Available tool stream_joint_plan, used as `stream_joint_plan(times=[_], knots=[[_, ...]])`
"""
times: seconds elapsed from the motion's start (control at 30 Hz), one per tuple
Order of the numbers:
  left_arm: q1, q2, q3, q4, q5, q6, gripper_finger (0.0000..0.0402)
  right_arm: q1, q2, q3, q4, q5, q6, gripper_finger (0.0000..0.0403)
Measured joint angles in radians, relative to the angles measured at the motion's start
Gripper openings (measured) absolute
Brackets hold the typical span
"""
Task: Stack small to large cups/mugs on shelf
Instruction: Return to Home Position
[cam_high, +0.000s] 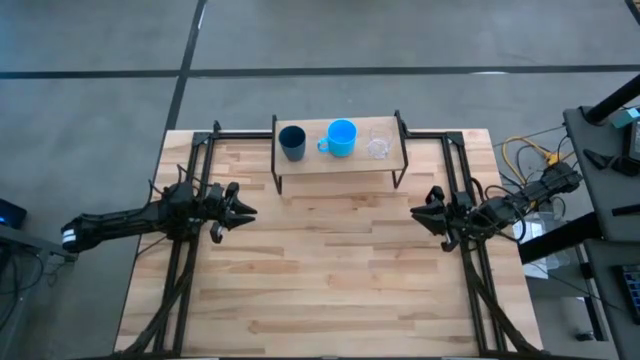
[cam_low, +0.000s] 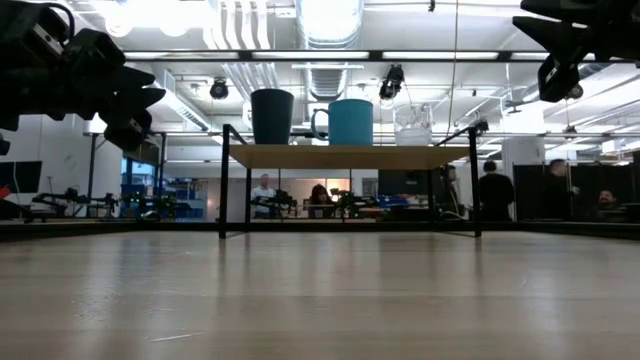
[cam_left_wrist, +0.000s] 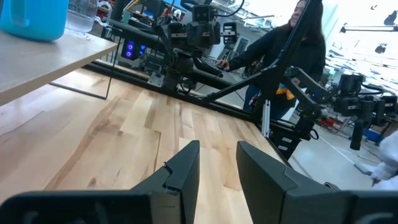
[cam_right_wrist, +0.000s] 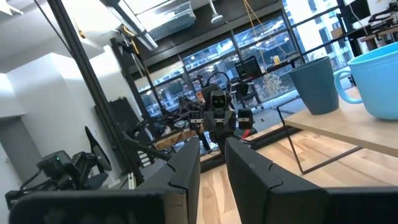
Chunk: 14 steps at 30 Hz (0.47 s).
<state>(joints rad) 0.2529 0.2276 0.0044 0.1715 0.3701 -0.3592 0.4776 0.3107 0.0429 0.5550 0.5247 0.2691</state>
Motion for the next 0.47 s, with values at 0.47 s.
stream_joint_plan(times=[0.47], knots=[[0.0, -0.001, 0.0, 0.0, 0.0, 0.0, 0.0093, 0.0, 0.0, 0.0, 0.0, 0.0, 0.0, 0.0081]])
